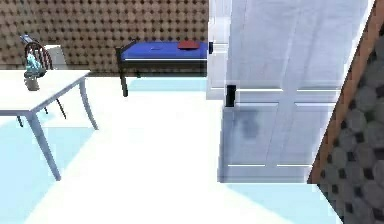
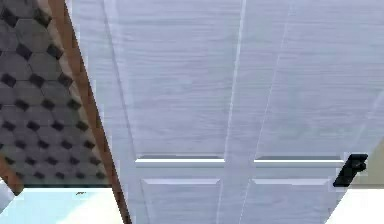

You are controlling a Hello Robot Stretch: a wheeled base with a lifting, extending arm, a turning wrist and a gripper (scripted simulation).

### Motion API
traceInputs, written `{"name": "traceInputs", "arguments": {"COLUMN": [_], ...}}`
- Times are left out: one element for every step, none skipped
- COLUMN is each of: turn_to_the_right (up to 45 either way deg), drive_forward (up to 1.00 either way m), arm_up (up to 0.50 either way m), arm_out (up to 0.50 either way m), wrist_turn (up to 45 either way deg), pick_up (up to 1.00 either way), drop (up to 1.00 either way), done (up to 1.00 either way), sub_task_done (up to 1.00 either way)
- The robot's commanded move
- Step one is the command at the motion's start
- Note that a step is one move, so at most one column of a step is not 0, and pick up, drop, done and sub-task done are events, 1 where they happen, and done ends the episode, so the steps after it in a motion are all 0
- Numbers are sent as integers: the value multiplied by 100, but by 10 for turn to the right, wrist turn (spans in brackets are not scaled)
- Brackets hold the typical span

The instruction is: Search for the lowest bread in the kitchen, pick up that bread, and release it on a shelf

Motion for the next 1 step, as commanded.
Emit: {"name": "traceInputs", "arguments": {"turn_to_the_right": [0], "drive_forward": [100], "arm_up": [0], "arm_out": [0], "wrist_turn": [0], "pick_up": [0], "drop": [0], "done": [0], "sub_task_done": [0]}}
